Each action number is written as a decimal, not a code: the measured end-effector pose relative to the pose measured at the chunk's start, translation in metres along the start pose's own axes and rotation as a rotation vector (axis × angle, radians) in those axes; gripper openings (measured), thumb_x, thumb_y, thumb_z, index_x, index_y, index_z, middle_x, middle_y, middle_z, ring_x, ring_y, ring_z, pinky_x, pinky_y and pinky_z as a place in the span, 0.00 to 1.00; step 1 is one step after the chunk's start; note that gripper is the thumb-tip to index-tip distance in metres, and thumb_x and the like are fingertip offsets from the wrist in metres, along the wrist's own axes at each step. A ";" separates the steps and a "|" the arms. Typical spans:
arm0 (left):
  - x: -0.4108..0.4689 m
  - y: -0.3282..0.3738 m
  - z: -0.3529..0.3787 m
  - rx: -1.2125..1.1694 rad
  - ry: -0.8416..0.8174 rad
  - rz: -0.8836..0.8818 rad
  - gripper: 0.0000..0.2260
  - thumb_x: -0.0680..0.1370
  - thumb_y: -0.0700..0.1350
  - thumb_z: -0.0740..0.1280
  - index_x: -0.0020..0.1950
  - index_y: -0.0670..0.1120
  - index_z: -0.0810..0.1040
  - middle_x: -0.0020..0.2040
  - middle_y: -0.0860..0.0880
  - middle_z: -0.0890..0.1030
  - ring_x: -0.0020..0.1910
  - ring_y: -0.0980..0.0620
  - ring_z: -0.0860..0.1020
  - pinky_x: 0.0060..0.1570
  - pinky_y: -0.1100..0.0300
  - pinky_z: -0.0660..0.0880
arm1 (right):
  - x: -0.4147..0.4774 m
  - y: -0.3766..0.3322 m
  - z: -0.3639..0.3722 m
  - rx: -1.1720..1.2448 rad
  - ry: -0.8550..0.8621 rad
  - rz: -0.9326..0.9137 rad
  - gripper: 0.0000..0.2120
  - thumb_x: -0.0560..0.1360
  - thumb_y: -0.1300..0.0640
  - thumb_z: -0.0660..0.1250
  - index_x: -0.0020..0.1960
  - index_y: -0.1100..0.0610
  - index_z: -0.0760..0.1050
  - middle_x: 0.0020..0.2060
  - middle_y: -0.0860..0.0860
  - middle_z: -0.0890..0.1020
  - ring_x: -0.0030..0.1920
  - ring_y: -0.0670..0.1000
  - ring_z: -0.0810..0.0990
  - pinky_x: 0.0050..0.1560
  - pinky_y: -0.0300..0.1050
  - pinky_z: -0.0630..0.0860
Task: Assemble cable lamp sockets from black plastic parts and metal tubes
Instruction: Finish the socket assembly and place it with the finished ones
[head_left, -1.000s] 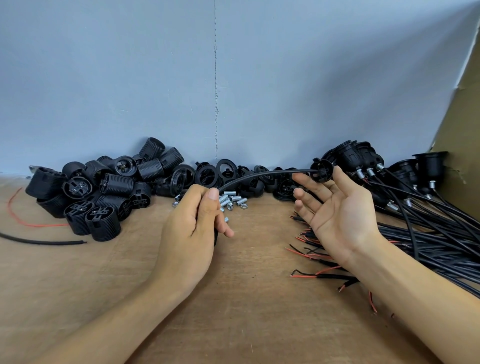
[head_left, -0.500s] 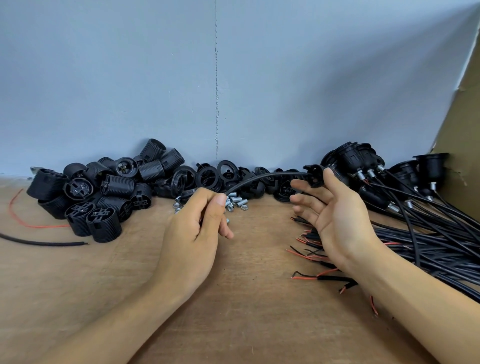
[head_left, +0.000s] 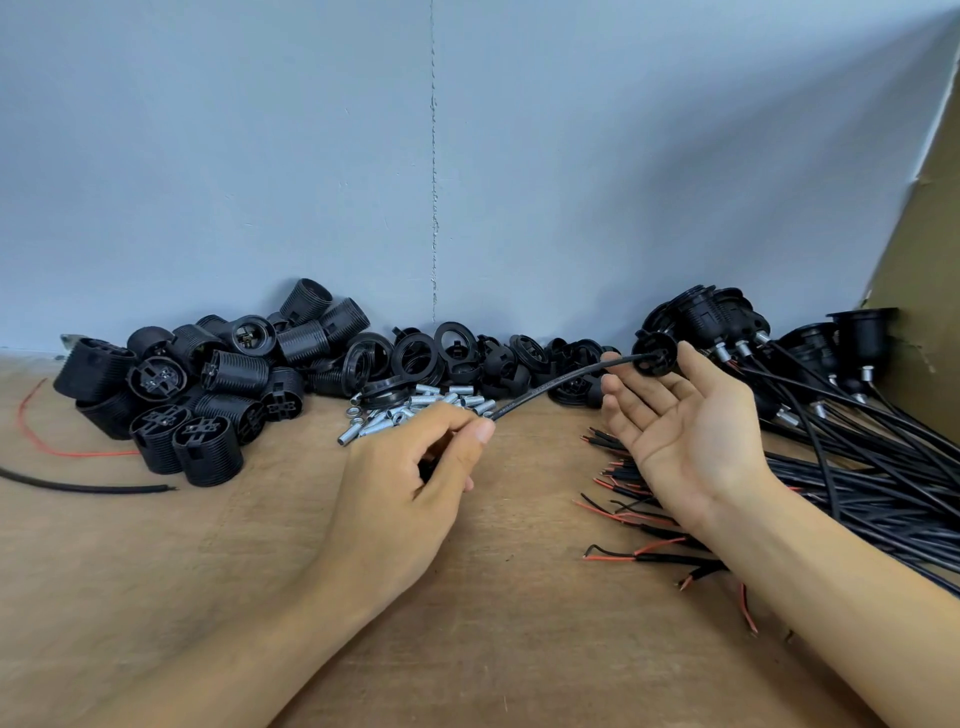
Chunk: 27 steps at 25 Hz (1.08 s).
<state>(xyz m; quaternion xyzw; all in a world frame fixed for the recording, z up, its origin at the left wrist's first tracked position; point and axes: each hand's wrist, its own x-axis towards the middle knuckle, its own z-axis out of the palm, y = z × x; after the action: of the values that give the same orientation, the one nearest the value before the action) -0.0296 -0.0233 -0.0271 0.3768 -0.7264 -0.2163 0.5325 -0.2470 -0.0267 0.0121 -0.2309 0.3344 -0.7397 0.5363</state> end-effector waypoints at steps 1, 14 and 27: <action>0.000 0.000 0.000 0.005 -0.004 0.005 0.12 0.79 0.57 0.63 0.43 0.55 0.81 0.31 0.54 0.80 0.37 0.57 0.83 0.39 0.60 0.77 | 0.000 0.001 0.000 0.011 -0.015 0.005 0.12 0.84 0.50 0.58 0.51 0.59 0.70 0.47 0.58 0.86 0.40 0.54 0.85 0.40 0.44 0.82; 0.001 -0.002 0.001 0.069 -0.033 0.061 0.09 0.80 0.60 0.62 0.47 0.60 0.80 0.34 0.54 0.80 0.34 0.49 0.81 0.35 0.55 0.74 | -0.009 0.009 0.008 -0.221 -0.116 -0.012 0.13 0.83 0.51 0.60 0.53 0.59 0.77 0.50 0.58 0.82 0.43 0.53 0.85 0.44 0.45 0.82; 0.003 0.006 -0.006 0.078 0.060 0.008 0.05 0.80 0.53 0.69 0.48 0.54 0.84 0.44 0.62 0.83 0.50 0.67 0.79 0.49 0.75 0.69 | -0.024 0.025 0.008 -0.208 -0.427 0.130 0.19 0.73 0.57 0.69 0.63 0.58 0.78 0.39 0.54 0.81 0.40 0.53 0.82 0.44 0.45 0.82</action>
<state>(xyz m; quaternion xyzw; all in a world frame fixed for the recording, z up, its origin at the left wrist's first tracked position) -0.0267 -0.0212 -0.0194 0.4008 -0.7195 -0.1741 0.5397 -0.2175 -0.0115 -0.0006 -0.4139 0.3022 -0.5997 0.6146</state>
